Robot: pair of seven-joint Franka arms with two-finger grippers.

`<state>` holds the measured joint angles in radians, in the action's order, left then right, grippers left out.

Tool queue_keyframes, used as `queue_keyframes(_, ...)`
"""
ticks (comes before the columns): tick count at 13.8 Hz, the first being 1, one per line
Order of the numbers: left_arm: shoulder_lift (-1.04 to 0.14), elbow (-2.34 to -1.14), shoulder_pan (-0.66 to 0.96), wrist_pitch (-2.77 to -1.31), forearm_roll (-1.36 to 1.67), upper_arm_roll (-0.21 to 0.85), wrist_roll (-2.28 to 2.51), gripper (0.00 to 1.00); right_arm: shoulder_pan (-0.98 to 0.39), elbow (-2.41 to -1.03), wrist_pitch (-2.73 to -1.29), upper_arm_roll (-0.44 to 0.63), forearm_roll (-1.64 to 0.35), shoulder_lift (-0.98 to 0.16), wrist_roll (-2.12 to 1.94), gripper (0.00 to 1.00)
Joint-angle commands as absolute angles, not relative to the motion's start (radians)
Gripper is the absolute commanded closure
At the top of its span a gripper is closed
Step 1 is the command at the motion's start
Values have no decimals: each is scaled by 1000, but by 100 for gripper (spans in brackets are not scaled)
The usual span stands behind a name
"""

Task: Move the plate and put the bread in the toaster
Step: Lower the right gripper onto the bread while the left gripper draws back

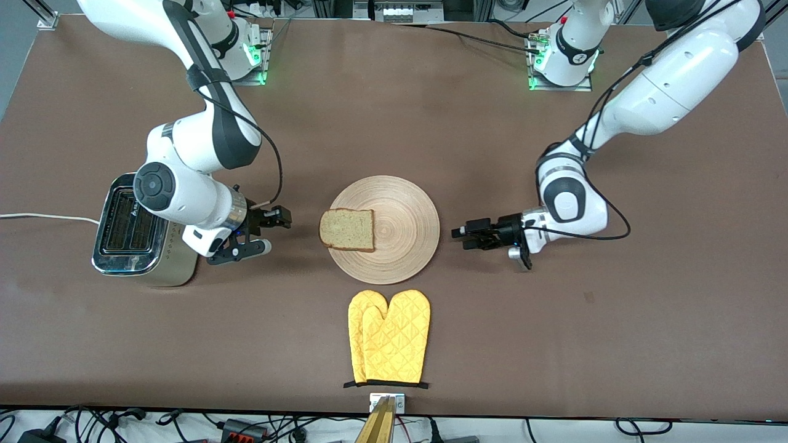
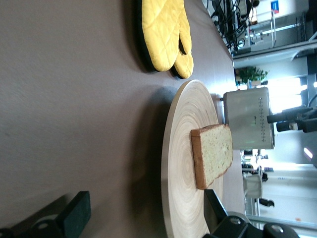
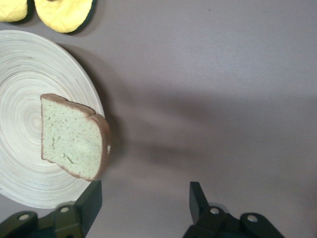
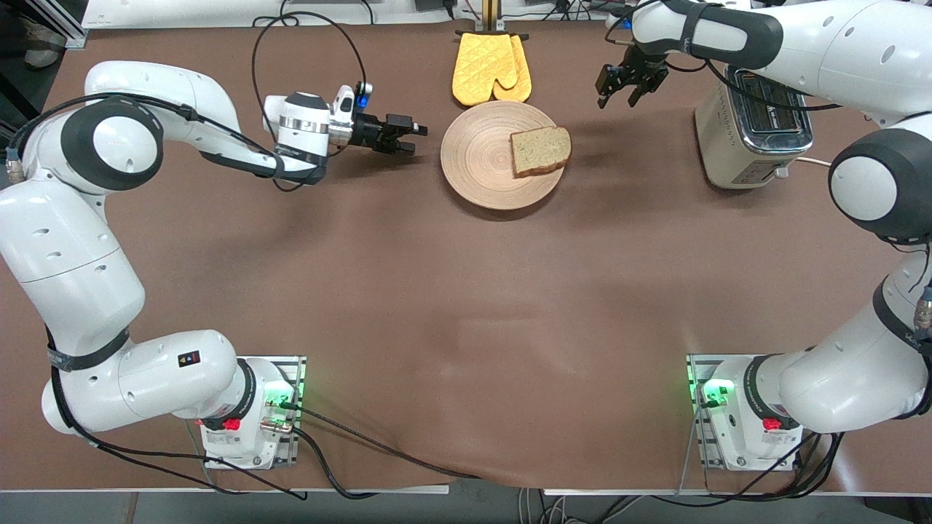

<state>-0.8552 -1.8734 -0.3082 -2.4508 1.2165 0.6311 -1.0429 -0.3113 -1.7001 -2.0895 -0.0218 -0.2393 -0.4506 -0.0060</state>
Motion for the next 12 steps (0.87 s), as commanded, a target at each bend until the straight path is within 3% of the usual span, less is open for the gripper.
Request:
queue_keyframes(1,-839,-1813,-310,-2329,1067,560,-1040,0,-334,-1697,-2114,-17,-331,-489,-6,20)
queue_keyframes(7,-836,-1590,-316,-1978,643,399,-950,0,-382,-1697,-2232,-17,-374,-586,-5,21)
queue_keyframes(12,-833,-1370,-316,-1682,381,359,-838,0,-422,-1697,-2249,-17,-374,-612,52,26)
